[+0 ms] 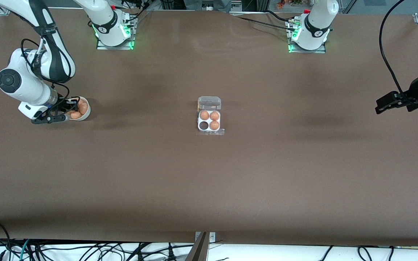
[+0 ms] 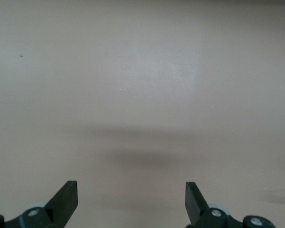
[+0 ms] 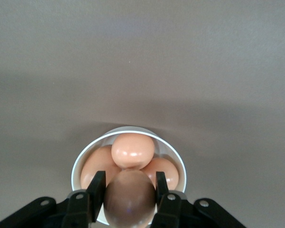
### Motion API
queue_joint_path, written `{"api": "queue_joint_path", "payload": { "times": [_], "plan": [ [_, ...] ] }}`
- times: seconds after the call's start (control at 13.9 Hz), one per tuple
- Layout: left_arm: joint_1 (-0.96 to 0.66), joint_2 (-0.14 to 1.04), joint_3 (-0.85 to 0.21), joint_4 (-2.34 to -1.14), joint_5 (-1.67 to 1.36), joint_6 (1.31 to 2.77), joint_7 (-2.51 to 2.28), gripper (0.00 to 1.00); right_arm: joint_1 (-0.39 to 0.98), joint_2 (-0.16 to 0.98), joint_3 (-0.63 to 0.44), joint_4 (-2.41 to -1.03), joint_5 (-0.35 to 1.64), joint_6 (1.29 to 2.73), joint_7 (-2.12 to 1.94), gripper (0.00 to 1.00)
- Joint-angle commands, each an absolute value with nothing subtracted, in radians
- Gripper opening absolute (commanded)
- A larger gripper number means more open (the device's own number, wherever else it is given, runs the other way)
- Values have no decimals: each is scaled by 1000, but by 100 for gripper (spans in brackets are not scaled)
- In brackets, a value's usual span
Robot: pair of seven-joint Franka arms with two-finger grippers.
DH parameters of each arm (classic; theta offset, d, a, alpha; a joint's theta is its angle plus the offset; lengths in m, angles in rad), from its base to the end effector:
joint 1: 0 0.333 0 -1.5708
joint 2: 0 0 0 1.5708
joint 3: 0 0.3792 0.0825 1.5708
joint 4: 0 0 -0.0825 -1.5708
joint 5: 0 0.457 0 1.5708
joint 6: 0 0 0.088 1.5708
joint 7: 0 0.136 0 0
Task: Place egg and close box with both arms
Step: 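Grasp one brown egg from the bowl with the right gripper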
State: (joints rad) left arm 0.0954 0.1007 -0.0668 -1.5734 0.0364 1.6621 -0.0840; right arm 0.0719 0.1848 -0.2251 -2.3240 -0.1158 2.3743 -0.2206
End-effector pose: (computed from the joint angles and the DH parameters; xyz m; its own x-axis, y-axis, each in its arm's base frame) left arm 0.6691 0.0258 0.6001 0.9940 0.1093 -0.0093 0.1090 -0.9936 -0.0304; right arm 0.5498 -0.0908 0.2272 0.9765 0.1486 -0.1564 0.1620 -0.9838 0.0771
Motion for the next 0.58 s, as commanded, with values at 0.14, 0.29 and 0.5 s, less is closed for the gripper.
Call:
{"api": "queue_joint_path", "payload": {
  "times": [0.14, 0.29, 0.5],
  "plan": [
    [95, 107, -68, -1543, 31, 1632, -78, 100, 142, 222, -221, -2134, -120, 2159, -174, 29],
    [95, 107, -69, -1543, 31, 1632, -78, 100, 216, 274, -219, -2012, -104, 2042, -102, 29],
    [95, 107, -68, -1543, 31, 1632, -78, 100, 316, 340, -219, -1892, -33, 1987, 23, 29]
  ]
}}
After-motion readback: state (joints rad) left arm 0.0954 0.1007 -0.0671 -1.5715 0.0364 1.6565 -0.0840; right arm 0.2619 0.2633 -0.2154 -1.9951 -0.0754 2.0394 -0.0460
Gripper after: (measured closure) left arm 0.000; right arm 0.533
